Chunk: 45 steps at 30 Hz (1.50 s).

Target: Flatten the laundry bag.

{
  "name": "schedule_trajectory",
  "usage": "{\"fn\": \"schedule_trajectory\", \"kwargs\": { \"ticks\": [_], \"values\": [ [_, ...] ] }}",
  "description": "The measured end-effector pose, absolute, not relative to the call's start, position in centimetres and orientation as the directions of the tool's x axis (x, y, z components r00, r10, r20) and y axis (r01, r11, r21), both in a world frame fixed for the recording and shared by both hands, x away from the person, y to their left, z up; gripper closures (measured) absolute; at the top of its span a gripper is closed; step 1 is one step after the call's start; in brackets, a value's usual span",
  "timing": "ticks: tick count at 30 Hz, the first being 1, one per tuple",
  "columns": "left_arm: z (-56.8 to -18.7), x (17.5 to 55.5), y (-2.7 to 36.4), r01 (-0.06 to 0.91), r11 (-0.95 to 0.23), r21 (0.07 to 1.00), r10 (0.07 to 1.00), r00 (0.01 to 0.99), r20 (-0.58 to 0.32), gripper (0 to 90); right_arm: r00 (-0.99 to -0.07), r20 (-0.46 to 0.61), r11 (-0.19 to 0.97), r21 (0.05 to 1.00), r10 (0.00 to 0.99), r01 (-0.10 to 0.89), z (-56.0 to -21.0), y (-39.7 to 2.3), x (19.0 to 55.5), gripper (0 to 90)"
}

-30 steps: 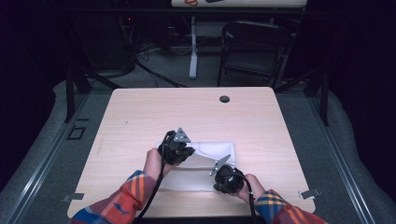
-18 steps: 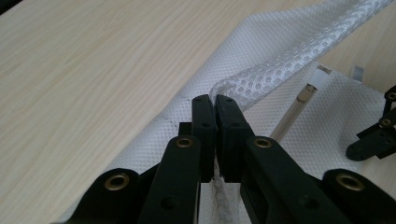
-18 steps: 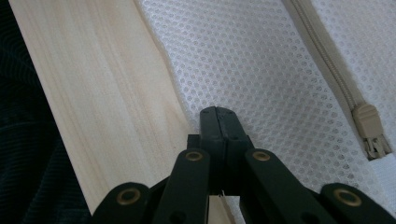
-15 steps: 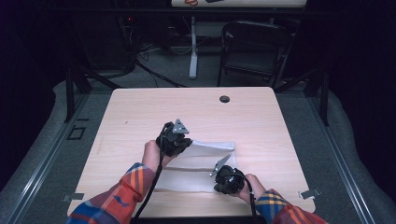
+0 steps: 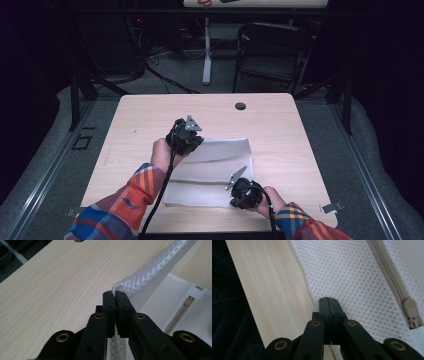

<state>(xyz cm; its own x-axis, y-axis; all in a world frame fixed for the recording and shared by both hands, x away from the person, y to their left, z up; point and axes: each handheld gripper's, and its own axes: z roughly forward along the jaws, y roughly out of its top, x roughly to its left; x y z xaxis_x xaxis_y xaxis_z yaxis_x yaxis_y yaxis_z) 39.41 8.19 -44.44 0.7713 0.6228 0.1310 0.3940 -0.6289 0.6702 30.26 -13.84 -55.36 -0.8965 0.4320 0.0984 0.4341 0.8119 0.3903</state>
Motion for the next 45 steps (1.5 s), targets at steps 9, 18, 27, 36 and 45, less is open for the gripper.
{"fn": "schedule_trajectory", "kwargs": {
  "ticks": [9,18,27,36,45],
  "values": [
    [-43.8,40.7,8.5,0.410,-0.613,0.675,0.647,0.751,0.130,87.1,-0.903,0.106,0.822,0.380,0.417,0.424,-55.3,-14.1,30.3,90.0],
    [-43.2,42.0,8.3,0.413,-0.608,0.678,0.665,0.731,0.152,87.1,-0.901,0.136,0.821,0.372,0.412,0.432,-55.3,-14.2,30.1,90.0],
    [-43.2,43.2,7.7,0.390,-0.604,0.695,0.670,0.721,0.178,86.7,-0.901,0.139,0.827,0.358,0.411,0.432,-55.2,-14.3,30.1,90.0],
    [-43.6,45.1,6.6,0.392,-0.603,0.695,0.679,0.709,0.190,86.4,-0.895,0.147,0.822,0.354,0.421,0.445,-55.2,-14.3,30.1,90.0],
    [-44.2,46.8,5.3,0.411,-0.587,0.698,0.695,0.698,0.173,85.9,-0.891,0.153,0.814,0.363,0.428,0.453,-55.3,-14.4,30.1,90.0]
  ]
}}
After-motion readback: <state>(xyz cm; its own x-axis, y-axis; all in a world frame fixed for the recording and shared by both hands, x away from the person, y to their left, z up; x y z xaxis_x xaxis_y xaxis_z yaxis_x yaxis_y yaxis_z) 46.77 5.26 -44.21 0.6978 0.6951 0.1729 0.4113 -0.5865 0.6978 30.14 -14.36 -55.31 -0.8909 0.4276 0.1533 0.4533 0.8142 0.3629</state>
